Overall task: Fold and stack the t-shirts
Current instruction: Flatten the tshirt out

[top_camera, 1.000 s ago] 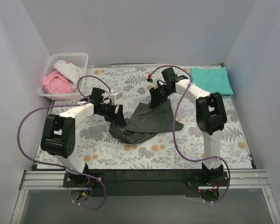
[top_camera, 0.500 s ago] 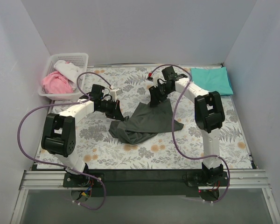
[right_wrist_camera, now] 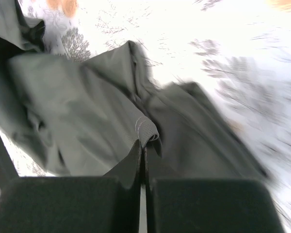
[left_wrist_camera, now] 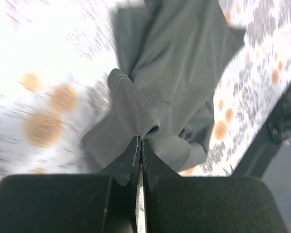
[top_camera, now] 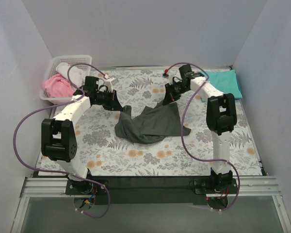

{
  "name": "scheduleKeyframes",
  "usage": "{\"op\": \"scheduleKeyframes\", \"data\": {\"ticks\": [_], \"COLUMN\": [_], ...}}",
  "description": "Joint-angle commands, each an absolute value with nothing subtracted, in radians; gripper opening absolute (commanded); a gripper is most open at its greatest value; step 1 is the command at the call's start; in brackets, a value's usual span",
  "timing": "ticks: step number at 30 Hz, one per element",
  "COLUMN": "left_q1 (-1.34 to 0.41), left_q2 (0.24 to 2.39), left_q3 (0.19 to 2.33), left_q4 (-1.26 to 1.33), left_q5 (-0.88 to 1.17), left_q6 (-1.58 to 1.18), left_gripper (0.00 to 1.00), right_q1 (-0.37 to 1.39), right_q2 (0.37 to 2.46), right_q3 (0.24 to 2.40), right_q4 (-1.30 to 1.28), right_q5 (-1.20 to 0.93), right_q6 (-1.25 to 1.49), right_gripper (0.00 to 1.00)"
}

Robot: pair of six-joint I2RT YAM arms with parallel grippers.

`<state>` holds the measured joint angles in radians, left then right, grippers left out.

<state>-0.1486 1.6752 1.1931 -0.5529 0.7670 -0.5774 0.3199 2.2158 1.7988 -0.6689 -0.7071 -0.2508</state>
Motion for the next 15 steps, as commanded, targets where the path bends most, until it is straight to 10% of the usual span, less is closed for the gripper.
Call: {"op": "scheduleKeyframes", "data": {"ticks": [1,15], "left_q1": [-0.075,-0.067], "left_q2": [1.664,1.364], "left_q3": [1.33,0.834], "left_q4": [-0.567,-0.845], "left_q5": [0.805,0.695], "left_q6": [-0.534,0.076], "left_gripper": [0.0,0.0], "right_q1": [0.187,0.23], "right_q2": [2.037,1.549], "right_q3": [1.916,0.966], "right_q4": [-0.76,-1.031], "right_q5": [-0.83,-0.572], "right_q6": [-0.401,-1.126], "right_gripper": [0.01,0.01]}}
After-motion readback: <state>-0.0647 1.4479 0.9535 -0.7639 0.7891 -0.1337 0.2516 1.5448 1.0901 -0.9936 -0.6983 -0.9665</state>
